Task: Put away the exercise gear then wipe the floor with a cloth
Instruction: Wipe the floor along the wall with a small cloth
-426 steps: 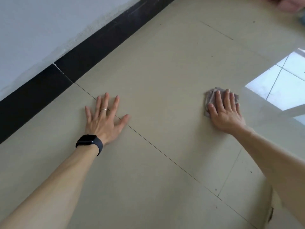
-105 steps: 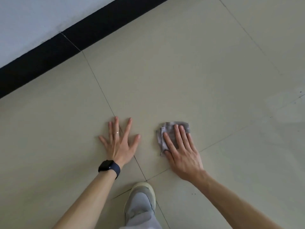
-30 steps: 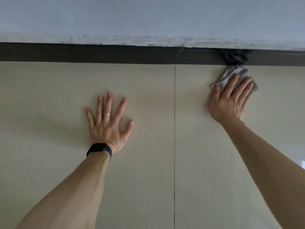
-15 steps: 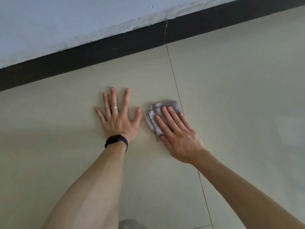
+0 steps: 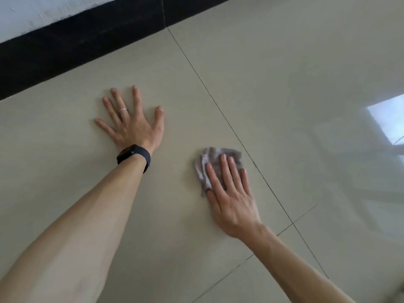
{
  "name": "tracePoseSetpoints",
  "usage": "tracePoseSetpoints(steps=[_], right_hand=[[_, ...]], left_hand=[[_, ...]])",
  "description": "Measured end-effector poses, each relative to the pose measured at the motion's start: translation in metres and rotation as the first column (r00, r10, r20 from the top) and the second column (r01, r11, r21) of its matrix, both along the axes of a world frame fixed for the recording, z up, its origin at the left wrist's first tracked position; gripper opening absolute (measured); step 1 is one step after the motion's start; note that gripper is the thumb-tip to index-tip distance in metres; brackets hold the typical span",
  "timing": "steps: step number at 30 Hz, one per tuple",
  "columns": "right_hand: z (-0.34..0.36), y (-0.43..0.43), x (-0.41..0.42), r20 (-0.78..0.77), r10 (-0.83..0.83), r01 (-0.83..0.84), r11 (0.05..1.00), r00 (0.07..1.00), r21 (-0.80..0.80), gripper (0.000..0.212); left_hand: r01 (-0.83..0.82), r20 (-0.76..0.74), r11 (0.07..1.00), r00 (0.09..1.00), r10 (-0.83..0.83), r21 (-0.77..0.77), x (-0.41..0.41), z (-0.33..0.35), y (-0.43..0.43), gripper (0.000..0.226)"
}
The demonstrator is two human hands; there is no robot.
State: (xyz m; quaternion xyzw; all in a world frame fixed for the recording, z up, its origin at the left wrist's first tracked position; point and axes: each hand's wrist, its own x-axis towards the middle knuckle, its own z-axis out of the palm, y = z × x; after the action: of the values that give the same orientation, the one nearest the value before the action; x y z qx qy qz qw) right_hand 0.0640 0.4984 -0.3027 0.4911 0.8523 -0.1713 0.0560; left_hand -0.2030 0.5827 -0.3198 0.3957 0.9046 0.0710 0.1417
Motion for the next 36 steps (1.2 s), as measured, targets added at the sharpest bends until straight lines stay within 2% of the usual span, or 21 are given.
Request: tracePoseSetpoints(steps=[2, 4, 5, 7, 9, 11, 12, 14, 15, 17, 19, 21, 22, 24, 26, 28, 29, 31, 33, 35, 36], right_hand=[[0.003, -0.022, 0.019, -0.012, 0.174, -0.174, 0.985, 0.985, 0.005, 0.056], [0.003, -0.008, 0.048, 0.019, 0.22, -0.221, 0.974, 0.975, 0.041, 0.055], [0.001, 0.004, 0.064, 0.05, 0.151, -0.154, 0.986, 0.987, 0.067, 0.056], [0.001, 0.03, 0.094, 0.079, -0.209, 0.204, 0.976, 0.975, 0.072, 0.059], [0.001, 0.041, 0.107, 0.1, -0.577, 0.578, 0.816, 0.811, 0.018, 0.061], [0.001, 0.03, 0.099, 0.103, -0.732, 0.736, 0.677, 0.673, 0.009, 0.064], [0.001, 0.018, 0.088, 0.095, -0.745, 0.748, 0.663, 0.66, 0.01, 0.064], [0.002, -0.017, 0.063, 0.079, -0.67, 0.671, 0.742, 0.739, 0.017, 0.064], [0.003, -0.041, 0.05, 0.073, -0.555, 0.555, 0.831, 0.828, 0.029, 0.063], [0.008, -0.087, 0.035, 0.069, -0.178, 0.177, 0.984, 0.982, 0.018, 0.061], [0.009, -0.097, 0.044, 0.046, 0.213, -0.214, 0.977, 0.976, 0.011, 0.058], [0.006, -0.069, 0.064, 0.063, 0.294, -0.297, 0.954, 0.954, 0.049, 0.056], [0.003, -0.051, 0.074, 0.077, 0.199, -0.205, 0.975, 0.977, 0.086, 0.056], [0.003, -0.013, 0.091, 0.102, -0.188, 0.182, 0.981, 0.977, 0.064, 0.058], [0.006, 0.012, 0.096, 0.118, -0.566, 0.57, 0.822, 0.816, -0.004, 0.061], [0.007, 0.015, 0.083, 0.108, -0.729, 0.734, 0.68, 0.676, -0.008, 0.064], [0.007, 0.008, 0.071, 0.093, -0.738, 0.742, 0.67, 0.668, -0.015, 0.064], [0.005, -0.026, 0.043, 0.055, -0.597, 0.598, 0.802, 0.8, 0.009, 0.062], [0.003, -0.071, 0.021, 0.012, -0.234, 0.234, 0.972, 0.972, 0.025, 0.061], [0.002, -0.091, 0.027, 0.014, 0.16, -0.161, 0.985, 0.987, 0.057, 0.057], [0.003, -0.082, 0.037, 0.025, 0.269, -0.27, 0.961, 0.963, 0.052, 0.056]], left_hand=[[0.098, 0.001, 0.995, 0.995, -0.098, -0.019, -0.003, 0.001, -0.006, 0.08], [0.216, 0.008, 0.976, 0.976, -0.216, -0.014, -0.007, 0.003, -0.02, 0.079], [0.285, 0.009, 0.958, 0.958, -0.285, 0.002, -0.006, 0.003, -0.032, 0.077], [0.393, -0.016, 0.919, 0.92, -0.392, 0.044, 0.0, -0.001, -0.065, 0.074], [0.411, -0.047, 0.909, 0.912, -0.408, 0.067, 0.007, -0.006, -0.096, 0.073], [0.399, -0.058, 0.914, 0.917, -0.395, 0.076, 0.011, -0.01, -0.12, 0.073], [0.394, -0.061, 0.916, 0.919, -0.391, 0.077, 0.012, -0.011, -0.129, 0.072], [0.398, -0.064, 0.914, 0.917, -0.393, 0.085, 0.015, -0.011, -0.142, 0.072], [0.4, -0.069, 0.912, 0.916, -0.395, 0.09, 0.016, -0.01, -0.148, 0.071], [0.399, -0.079, 0.912, 0.916, -0.393, 0.094, 0.019, -0.01, -0.157, 0.071], [0.399, -0.077, 0.912, 0.917, -0.392, 0.095, 0.02, -0.009, -0.159, 0.071], [0.401, -0.076, 0.911, 0.915, -0.395, 0.098, 0.019, -0.009, -0.158, 0.07], [0.401, -0.078, 0.91, 0.915, -0.395, 0.1, 0.018, -0.009, -0.158, 0.07], [0.402, -0.087, 0.91, 0.915, -0.394, 0.104, 0.019, -0.01, -0.158, 0.069], [0.397, -0.092, 0.911, 0.917, -0.388, 0.114, 0.02, -0.011, -0.16, 0.069], [0.395, -0.095, 0.911, 0.918, -0.385, 0.123, 0.021, -0.011, -0.159, 0.069], [0.394, -0.097, 0.911, 0.918, -0.384, 0.122, 0.021, -0.012, -0.158, 0.069], [0.388, -0.096, 0.913, 0.921, -0.378, 0.123, 0.021, -0.012, -0.158, 0.07], [0.384, -0.095, 0.915, 0.922, -0.374, 0.124, 0.02, -0.011, -0.158, 0.07], [0.395, -0.088, 0.911, 0.918, -0.386, 0.122, 0.019, -0.011, -0.159, 0.07], [0.4, -0.083, 0.909, 0.916, -0.393, 0.117, 0.018, -0.011, -0.159, 0.07]])
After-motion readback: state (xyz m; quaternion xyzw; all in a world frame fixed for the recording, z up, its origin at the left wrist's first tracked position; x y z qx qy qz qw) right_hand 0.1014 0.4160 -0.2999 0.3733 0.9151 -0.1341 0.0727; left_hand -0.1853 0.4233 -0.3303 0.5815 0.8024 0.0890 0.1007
